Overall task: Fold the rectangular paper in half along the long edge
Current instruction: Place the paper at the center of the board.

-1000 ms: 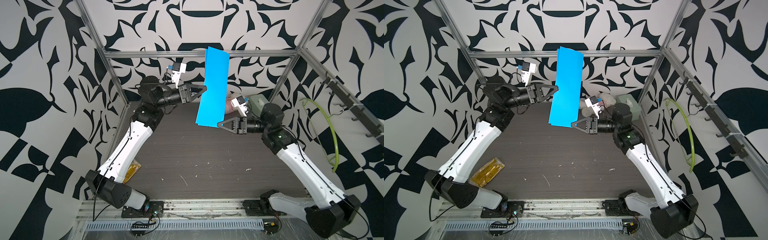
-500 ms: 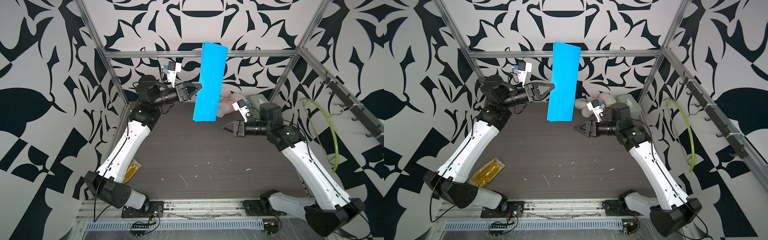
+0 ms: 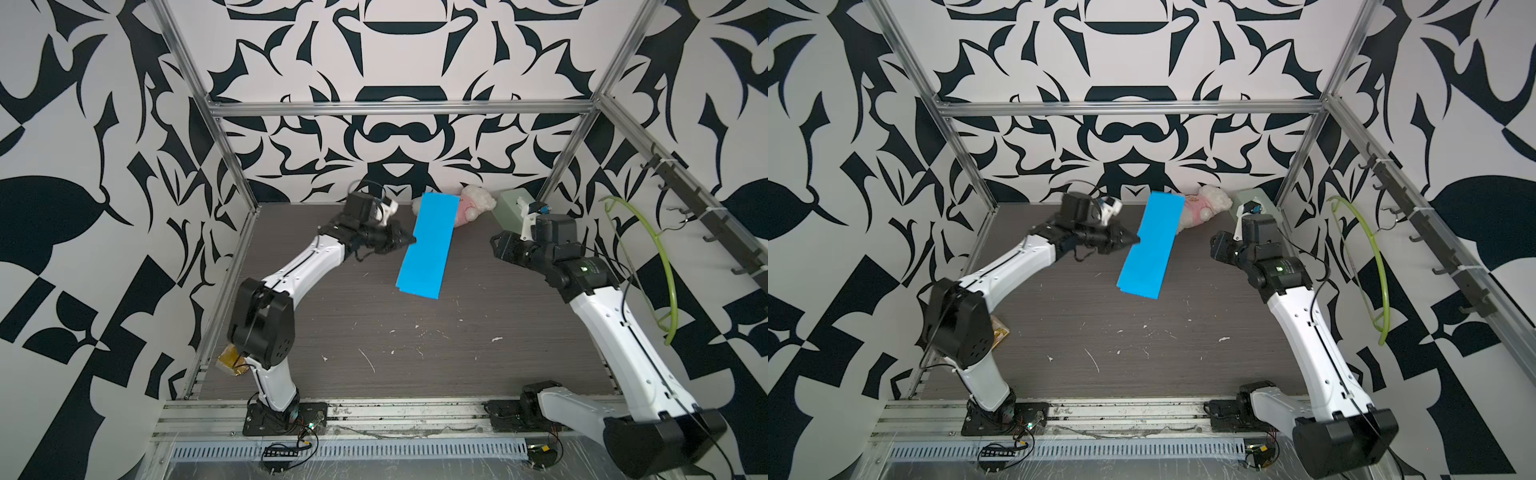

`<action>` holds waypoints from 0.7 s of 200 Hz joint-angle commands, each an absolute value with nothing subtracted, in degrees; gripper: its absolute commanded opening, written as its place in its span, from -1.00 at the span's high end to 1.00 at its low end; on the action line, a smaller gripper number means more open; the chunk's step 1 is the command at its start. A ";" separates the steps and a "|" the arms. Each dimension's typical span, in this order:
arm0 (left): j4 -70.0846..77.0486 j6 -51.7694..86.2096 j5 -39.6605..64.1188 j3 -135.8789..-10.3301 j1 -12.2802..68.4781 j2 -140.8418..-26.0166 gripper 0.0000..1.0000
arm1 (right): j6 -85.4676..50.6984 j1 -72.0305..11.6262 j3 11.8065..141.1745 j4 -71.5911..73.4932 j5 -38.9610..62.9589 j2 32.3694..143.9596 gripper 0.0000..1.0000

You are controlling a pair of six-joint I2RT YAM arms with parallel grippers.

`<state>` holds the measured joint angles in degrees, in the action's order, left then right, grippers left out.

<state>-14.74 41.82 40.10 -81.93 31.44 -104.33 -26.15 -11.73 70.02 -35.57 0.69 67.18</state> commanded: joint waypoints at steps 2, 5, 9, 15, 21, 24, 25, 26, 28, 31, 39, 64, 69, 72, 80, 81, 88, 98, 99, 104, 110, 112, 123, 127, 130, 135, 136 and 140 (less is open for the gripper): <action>-19.12 42.37 40.87 -77.86 34.70 -104.57 1.00 | -24.39 -17.94 71.70 -35.11 -14.92 70.89 -0.04; -19.44 42.46 40.74 -77.36 34.66 -104.92 1.00 | -24.13 -18.83 71.84 -35.26 -16.17 71.37 -0.04; -20.49 42.32 40.40 -76.96 34.68 -105.41 1.00 | -23.73 -19.71 71.96 -35.50 -17.43 72.08 -0.04; -22.77 41.69 39.40 -76.71 34.64 -106.15 1.00 | -23.71 -20.73 72.21 -36.22 -19.20 73.09 -0.04; -25.48 40.75 37.93 -76.72 34.57 -107.16 1.00 | -24.13 -21.23 72.50 -37.08 -20.49 74.04 -0.04; -27.12 40.18 36.91 -76.87 34.52 -107.75 1.00 | -24.29 -21.41 72.53 -37.29 -20.71 74.50 -0.04; -27.62 39.96 36.52 -76.93 34.49 -107.97 1.00 | -24.32 -21.43 72.48 -37.32 -20.73 74.61 -0.04; -28.31 39.80 36.23 -77.05 34.43 -108.21 1.00 | -24.33 -21.48 72.45 -37.34 -20.73 74.74 -0.04; -29.42 39.46 35.67 -77.25 34.38 -108.68 1.00 | -24.34 -21.59 72.36 -37.39 -20.70 74.94 -0.03; -30.94 39.00 34.86 -77.53 34.29 -109.51 1.00 | -24.37 -21.69 72.19 -37.44 -20.65 75.25 -0.03; -33.95 38.12 33.22 -78.06 33.98 -111.50 1.00 | -24.79 -21.95 71.82 -37.61 -20.89 75.82 -0.03; -40.03 36.77 25.21 -79.63 33.81 -116.05 1.00 | -25.26 -22.67 70.36 -37.34 -21.00 76.78 -0.04; -40.89 36.53 23.66 -80.06 33.75 -116.54 1.00 | -25.29 -22.72 70.27 -37.50 -21.08 77.04 -0.05; -41.51 36.40 22.76 -80.40 33.75 -116.78 1.00 | -25.25 -22.76 70.23 -37.57 -21.20 77.19 -0.06; -42.66 35.99 19.93 -81.28 33.76 -116.98 0.89 | -25.25 -22.76 70.16 -38.07 -22.19 77.49 -0.70; -42.78 35.92 19.64 -81.38 33.76 -116.98 0.83 | -25.24 -22.76 70.10 -38.11 -22.30 77.55 -0.85; -43.76 35.54 16.99 -82.05 33.83 -116.58 0.42 | -25.07 -22.76 70.14 -38.51 -23.10 77.80 -0.98; -43.85 35.08 14.29 -82.01 33.79 -115.10 -0.09 | -25.05 -22.76 70.09 -38.93 -24.37 77.74 -0.98; -43.76 35.07 14.09 -81.92 33.81 -114.94 -0.13 | -25.05 -22.76 70.07 -38.98 -24.58 77.63 -0.98; -43.32 35.15 12.86 -81.49 33.82 -113.78 -0.40 | -25.30 -22.76 69.70 -38.99 -25.60 77.13 -0.98; -42.82 35.23 11.21 -80.90 33.71 -112.36 -0.71 | -25.04 -22.76 69.02 -38.51 -26.32 76.22 -0.98; -42.70 35.17 10.60 -80.69 33.78 -111.85 -0.81 | -24.91 -22.76 68.76 -38.39 -26.57 75.92 -0.98; -41.70 34.98 7.23 -79.48 33.67 -109.02 -0.99 | -25.11 -22.76 67.64 -37.97 -29.32 73.91 -0.98; -41.44 35.02 5.69 -79.04 33.67 -108.04 -0.99 | -25.22 -22.76 67.06 -37.41 -29.89 73.16 -0.98; -41.18 35.00 4.64 -78.76 33.67 -107.27 -0.99 | -25.22 -22.74 66.59 -36.95 -30.34 72.64 -0.98; -40.48 34.94 3.29 -78.03 33.62 -105.98 -0.99 | -25.25 -22.71 66.01 -36.44 -31.44 71.80 -0.98; -40.37 34.91 3.01 -77.95 33.64 -105.68 -0.99 | -25.24 -22.74 65.92 -36.37 -31.67 71.67 -0.98; -39.76 34.89 1.91 -77.45 33.50 -104.52 -0.99 | -25.42 -22.76 65.65 -36.19 -32.74 71.21 -0.98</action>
<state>-39.46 36.40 13.04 -79.68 33.78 -111.55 -25.23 -22.50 67.22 -37.89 -25.04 76.09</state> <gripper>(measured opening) 0.984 0.989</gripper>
